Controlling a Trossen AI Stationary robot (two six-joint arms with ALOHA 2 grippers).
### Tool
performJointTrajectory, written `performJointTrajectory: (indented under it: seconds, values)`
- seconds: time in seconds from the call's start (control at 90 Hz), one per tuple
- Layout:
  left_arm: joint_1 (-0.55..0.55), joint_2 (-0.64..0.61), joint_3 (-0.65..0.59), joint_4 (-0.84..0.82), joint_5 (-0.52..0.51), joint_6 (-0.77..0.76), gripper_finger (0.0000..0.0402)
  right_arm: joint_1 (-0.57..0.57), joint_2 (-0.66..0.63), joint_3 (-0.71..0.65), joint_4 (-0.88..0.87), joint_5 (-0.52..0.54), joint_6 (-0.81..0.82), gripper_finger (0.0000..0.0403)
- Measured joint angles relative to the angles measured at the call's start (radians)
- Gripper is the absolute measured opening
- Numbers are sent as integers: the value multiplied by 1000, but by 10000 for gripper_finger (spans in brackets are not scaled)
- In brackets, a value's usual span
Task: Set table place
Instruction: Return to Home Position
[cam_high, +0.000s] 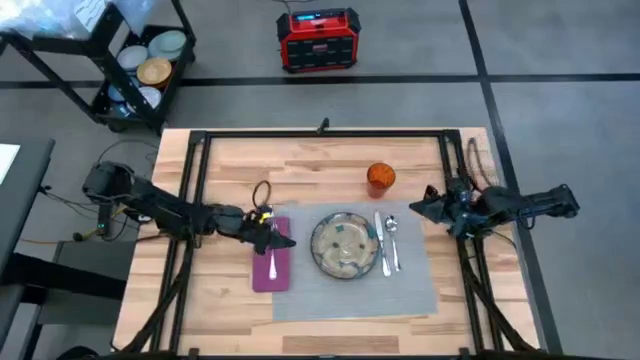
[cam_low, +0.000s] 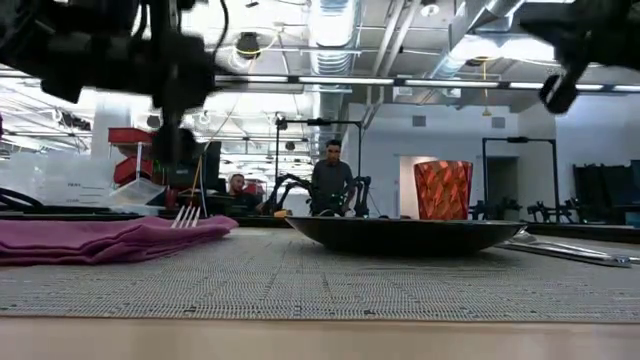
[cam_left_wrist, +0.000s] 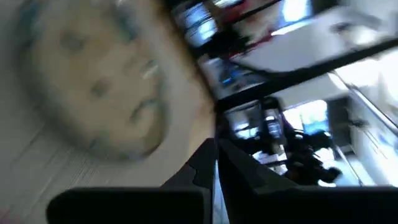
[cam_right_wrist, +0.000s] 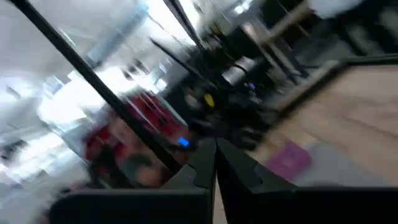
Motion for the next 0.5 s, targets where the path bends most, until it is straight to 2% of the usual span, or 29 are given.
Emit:
performJointTrajectory:
  seconds: [0.067, 0.122, 0.189, 0.244, 0.311, 0.5]
  values:
    - [-3, 1, -1, -65, -36, -12, 0, 0, -1, 0, -12, 72, -16, 0]
    - [-22, 1, -1, -74, -55, 58, 0, 0, -10, 1, -55, 83, -69, 0]
    - [-57, 0, -1, -71, -8, 184, 0, 12, -29, 1, -138, 14, -157, 0]
    - [-77, 0, -9, -41, 37, 264, 0, 20, -53, 1, -206, -48, -163, 0]
    - [-77, -6, -63, 78, 36, 307, 0, 24, -86, 0, -262, -91, -148, 0]
    - [-131, -3, -314, 651, -148, 451, 0, 38, -84, -3, -210, -119, -222, 0]
